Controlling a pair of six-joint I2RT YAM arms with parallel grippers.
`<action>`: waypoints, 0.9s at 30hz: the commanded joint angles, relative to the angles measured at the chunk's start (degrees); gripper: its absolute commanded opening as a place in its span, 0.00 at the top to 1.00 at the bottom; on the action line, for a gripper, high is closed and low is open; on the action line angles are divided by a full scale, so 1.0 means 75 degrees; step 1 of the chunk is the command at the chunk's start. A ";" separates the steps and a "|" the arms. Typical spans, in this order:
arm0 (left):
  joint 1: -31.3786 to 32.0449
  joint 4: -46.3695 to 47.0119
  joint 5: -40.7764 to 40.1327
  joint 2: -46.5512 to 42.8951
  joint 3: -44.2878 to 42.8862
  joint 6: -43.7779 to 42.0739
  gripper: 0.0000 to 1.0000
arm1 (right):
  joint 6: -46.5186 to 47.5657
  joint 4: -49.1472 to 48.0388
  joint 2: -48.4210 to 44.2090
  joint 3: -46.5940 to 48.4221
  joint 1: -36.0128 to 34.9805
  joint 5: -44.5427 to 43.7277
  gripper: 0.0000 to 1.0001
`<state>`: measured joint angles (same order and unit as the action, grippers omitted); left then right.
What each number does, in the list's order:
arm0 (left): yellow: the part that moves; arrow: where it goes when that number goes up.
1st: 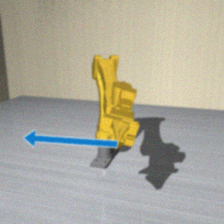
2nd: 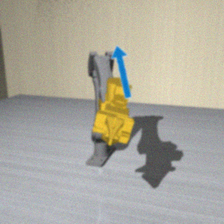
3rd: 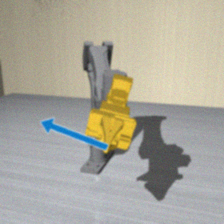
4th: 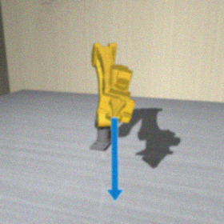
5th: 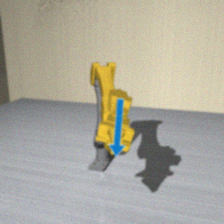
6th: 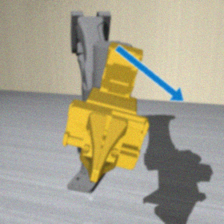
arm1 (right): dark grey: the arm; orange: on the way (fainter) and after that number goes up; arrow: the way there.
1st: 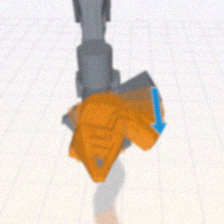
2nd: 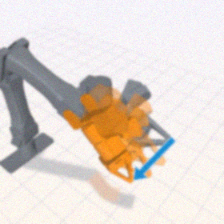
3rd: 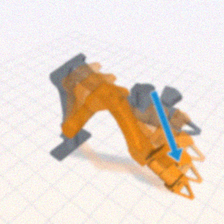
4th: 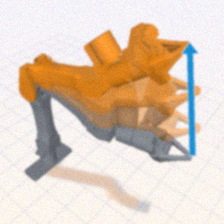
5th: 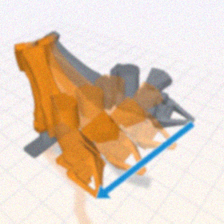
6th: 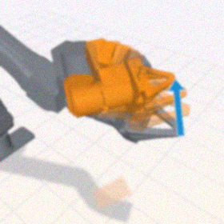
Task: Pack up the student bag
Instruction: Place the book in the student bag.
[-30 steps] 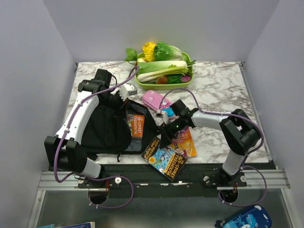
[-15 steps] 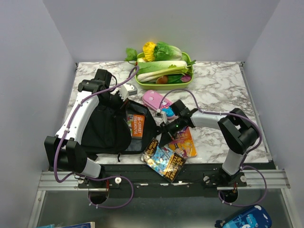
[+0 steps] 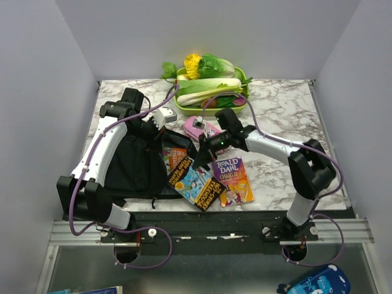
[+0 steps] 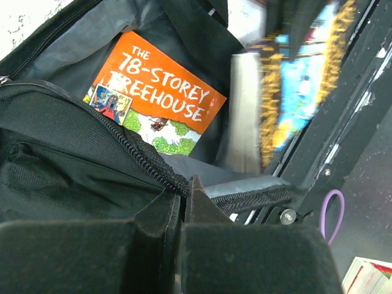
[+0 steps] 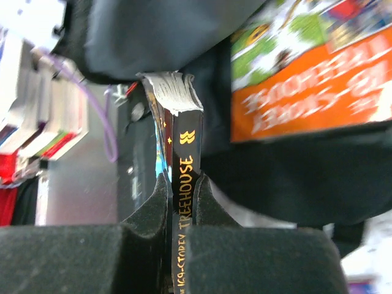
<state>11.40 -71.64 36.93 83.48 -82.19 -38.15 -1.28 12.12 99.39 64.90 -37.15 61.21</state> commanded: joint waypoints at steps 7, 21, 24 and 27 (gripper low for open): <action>0.0647 -0.0468 0.0595 -0.0080 -0.0291 0.0153 1.00 | -0.0966 0.0796 0.2285 0.3543 0.0008 -0.2628 1.00; 0.0871 -0.0562 0.0806 -0.0221 -0.0865 0.0106 1.00 | 0.0100 0.2299 0.2896 0.3769 -0.0953 -0.3614 1.00; 0.0883 -0.0679 0.1263 -0.0128 -0.0888 -0.0010 1.00 | -0.0145 0.1831 0.2907 0.3709 -0.1105 -0.3952 1.00; 0.0918 -0.0714 0.1439 -0.0069 -0.0842 -0.0034 1.00 | -0.0742 0.1199 0.2920 0.3768 -0.1223 -0.4399 0.95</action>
<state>17.45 -76.42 40.18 83.50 -86.65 -37.52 -3.95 26.24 121.05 93.76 -45.25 35.03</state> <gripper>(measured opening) 0.033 0.086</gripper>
